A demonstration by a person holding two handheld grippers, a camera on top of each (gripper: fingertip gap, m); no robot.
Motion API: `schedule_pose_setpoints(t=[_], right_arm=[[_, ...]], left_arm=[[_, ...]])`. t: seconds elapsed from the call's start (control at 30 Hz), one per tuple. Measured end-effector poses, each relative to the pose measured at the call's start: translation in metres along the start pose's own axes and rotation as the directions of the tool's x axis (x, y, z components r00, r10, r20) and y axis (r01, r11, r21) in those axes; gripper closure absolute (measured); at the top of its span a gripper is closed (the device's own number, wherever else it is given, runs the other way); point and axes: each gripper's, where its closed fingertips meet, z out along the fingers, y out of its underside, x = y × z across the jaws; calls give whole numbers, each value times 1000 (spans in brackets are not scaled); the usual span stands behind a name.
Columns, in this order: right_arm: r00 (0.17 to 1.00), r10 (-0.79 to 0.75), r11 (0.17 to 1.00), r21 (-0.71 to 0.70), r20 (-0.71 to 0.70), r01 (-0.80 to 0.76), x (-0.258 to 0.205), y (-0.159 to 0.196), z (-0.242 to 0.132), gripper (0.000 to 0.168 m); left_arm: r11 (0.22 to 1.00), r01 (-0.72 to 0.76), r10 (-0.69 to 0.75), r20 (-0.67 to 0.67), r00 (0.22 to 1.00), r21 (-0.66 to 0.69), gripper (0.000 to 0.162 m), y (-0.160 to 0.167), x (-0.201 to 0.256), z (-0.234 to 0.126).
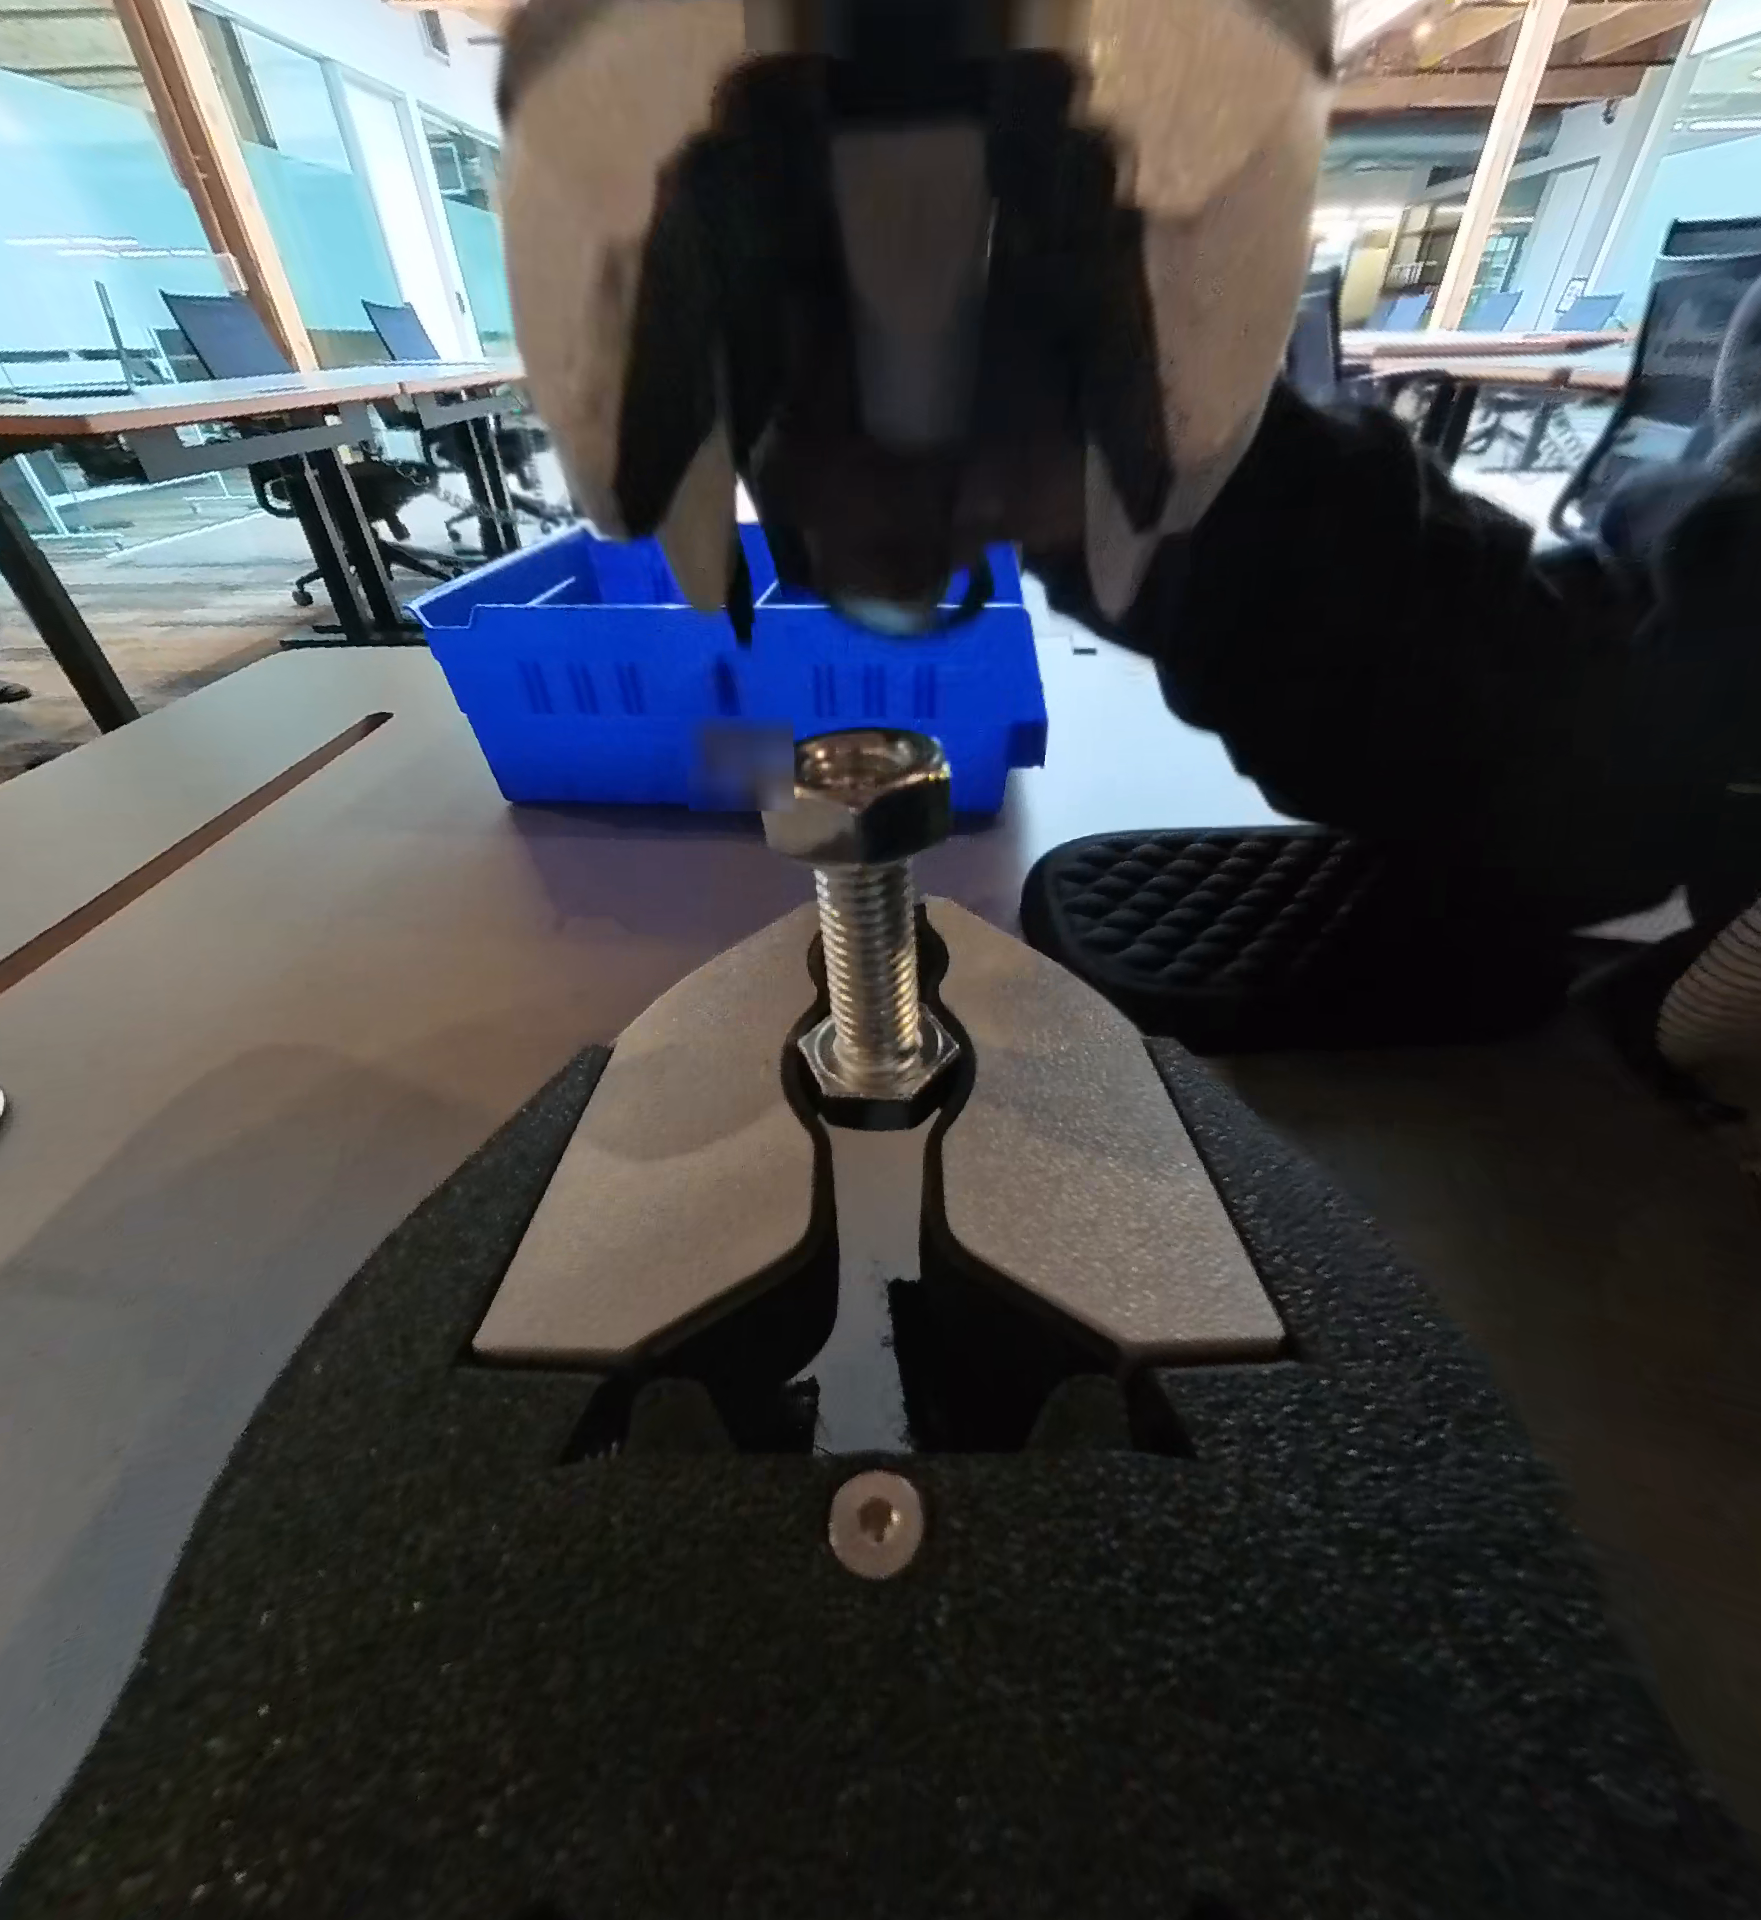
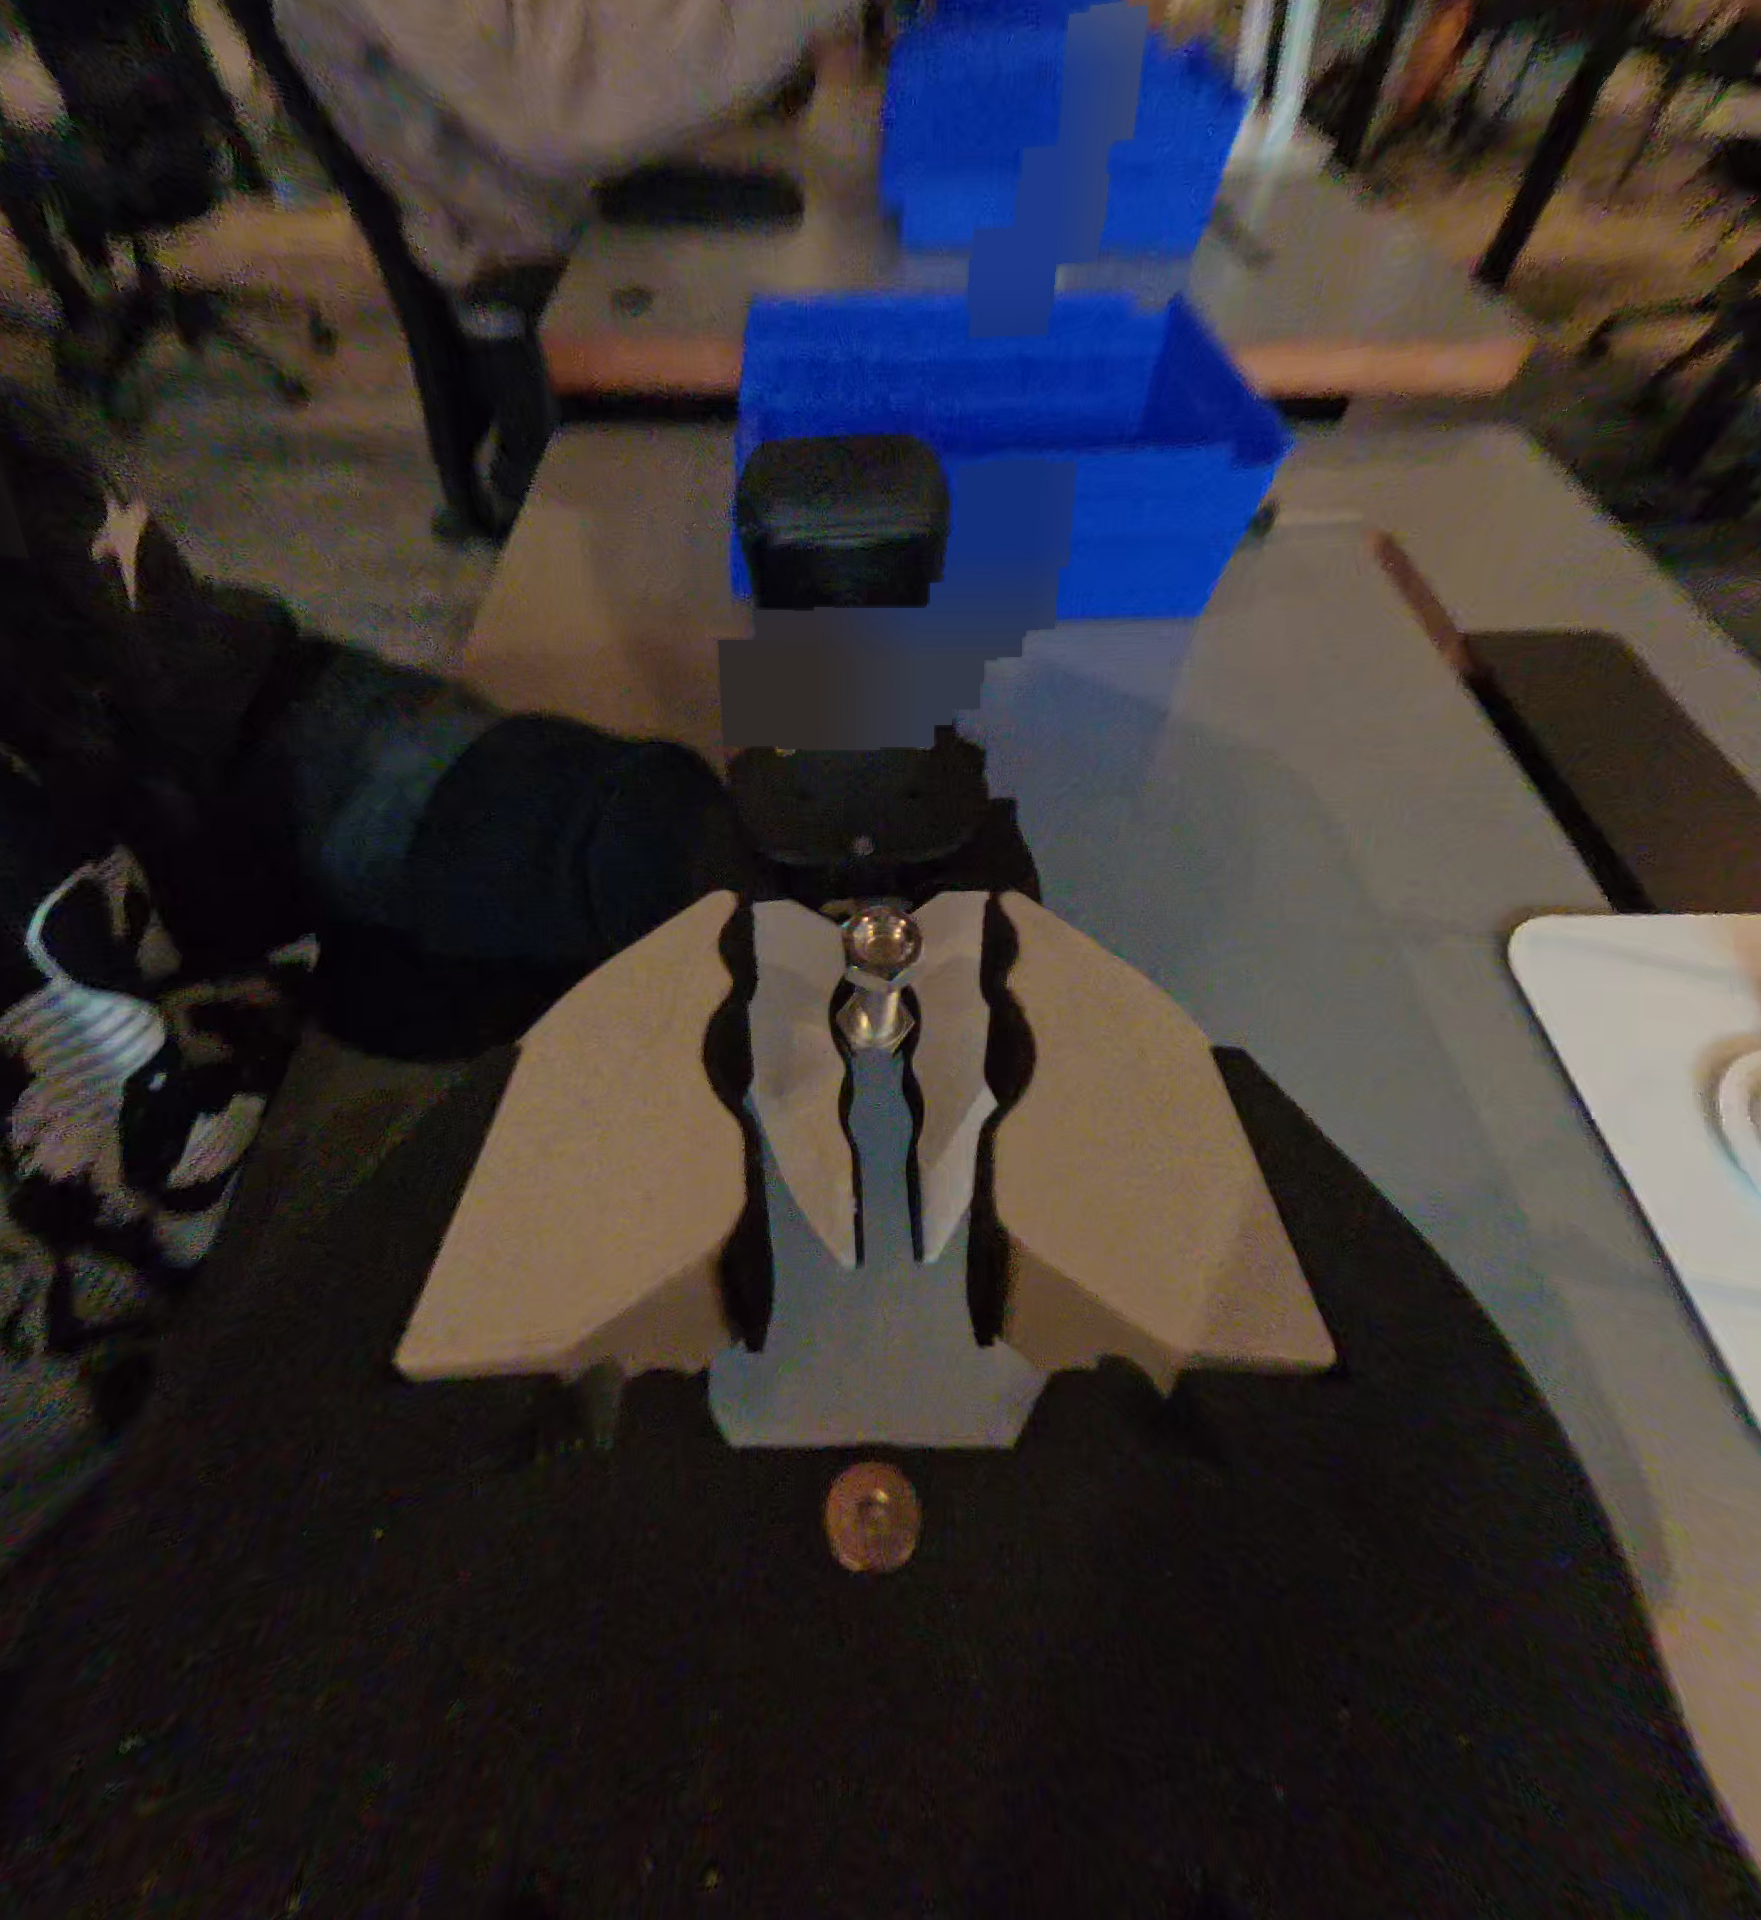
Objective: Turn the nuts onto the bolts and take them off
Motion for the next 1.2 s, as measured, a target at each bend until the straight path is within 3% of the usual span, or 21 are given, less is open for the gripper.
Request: schedule_pose_setpoints(t=[0.07,0.2,0.33,0.47,0.53,0.67,0.83,0.97,1.2], right_arm=[[997,-66,979,-192,44,73,0,-2,-3,124],[966,-167,822,-513,197,247,1,-6,-5,127],[931,-102,631,-701,350,333,-10,9,0,127],[928,-81,517,-781,364,351,-4,25,8,126],[927,-70,512,-785,368,350,-3,28,12,129],[918,-85,487,-787,389,378,1,33,13,150],[852,-194,429,-738,487,520,1,33,12,151],[700,-319,336,-614,639,714,-6,33,11,151],[329,-473,167,-283,817,944,-24,32,13,151]], left_arm=[[1000,4,-4,-9,1000,-5,150,0,1,0],[1000,-1,0,-15,1000,-22,150,3,3,4],[1000,8,-8,-12,1000,-21,150,2,2,4],[1000,7,-7,-12,1000,-21,151,2,4,4],[1000,8,-8,-12,1000,-22,151,3,4,3],[1000,7,-7,-19,1000,-29,150,5,6,0],[1000,20,-21,-50,999,-20,151,6,10,-3],[999,30,-32,-142,989,-11,151,5,24,-2],[997,81,-70,-387,919,14,151,2,57,-7]])
